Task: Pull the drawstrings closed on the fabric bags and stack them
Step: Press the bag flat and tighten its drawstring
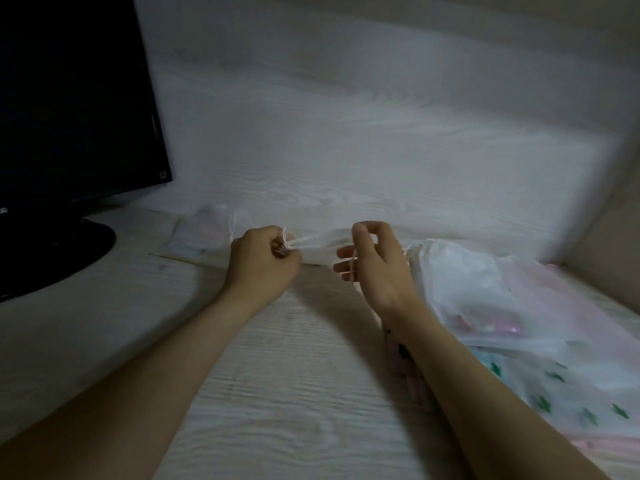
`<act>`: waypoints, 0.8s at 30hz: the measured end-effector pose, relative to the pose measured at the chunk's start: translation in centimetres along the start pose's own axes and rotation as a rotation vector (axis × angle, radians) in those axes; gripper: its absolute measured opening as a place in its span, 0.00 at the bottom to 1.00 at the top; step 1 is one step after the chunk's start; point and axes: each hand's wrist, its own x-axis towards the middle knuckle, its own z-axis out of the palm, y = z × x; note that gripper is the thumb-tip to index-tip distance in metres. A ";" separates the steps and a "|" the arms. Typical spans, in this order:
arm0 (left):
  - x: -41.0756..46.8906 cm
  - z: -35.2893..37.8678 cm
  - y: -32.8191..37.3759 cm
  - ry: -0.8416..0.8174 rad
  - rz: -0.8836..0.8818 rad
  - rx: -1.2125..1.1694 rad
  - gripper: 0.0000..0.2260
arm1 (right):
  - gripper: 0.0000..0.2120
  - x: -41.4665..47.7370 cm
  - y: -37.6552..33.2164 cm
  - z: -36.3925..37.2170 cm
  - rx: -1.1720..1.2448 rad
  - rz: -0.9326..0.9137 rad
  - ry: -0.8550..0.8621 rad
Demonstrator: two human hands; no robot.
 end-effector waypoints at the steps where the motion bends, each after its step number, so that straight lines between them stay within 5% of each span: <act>1: -0.1 0.1 0.2 -0.029 -0.036 -0.050 0.04 | 0.13 -0.1 0.1 0.0 -0.042 -0.030 -0.014; 7: -0.2 0.6 -0.1 -0.114 -0.004 -0.096 0.17 | 0.11 0.1 1.7 -0.7 -0.612 -0.329 -0.048; 13: 1.3 0.8 -2.0 0.027 -0.071 -0.121 0.12 | 0.09 0.3 2.5 -1.6 -0.587 -0.235 -0.070; 20: 1.7 0.2 -0.5 0.173 -0.531 -0.784 0.17 | 0.17 0.3 1.4 -1.9 -0.587 -0.055 -0.065; 24: 2.1 0.0 0.0 0.230 -0.638 -0.929 0.18 | 0.23 0.3 1.0 -2.3 -0.479 0.046 -0.037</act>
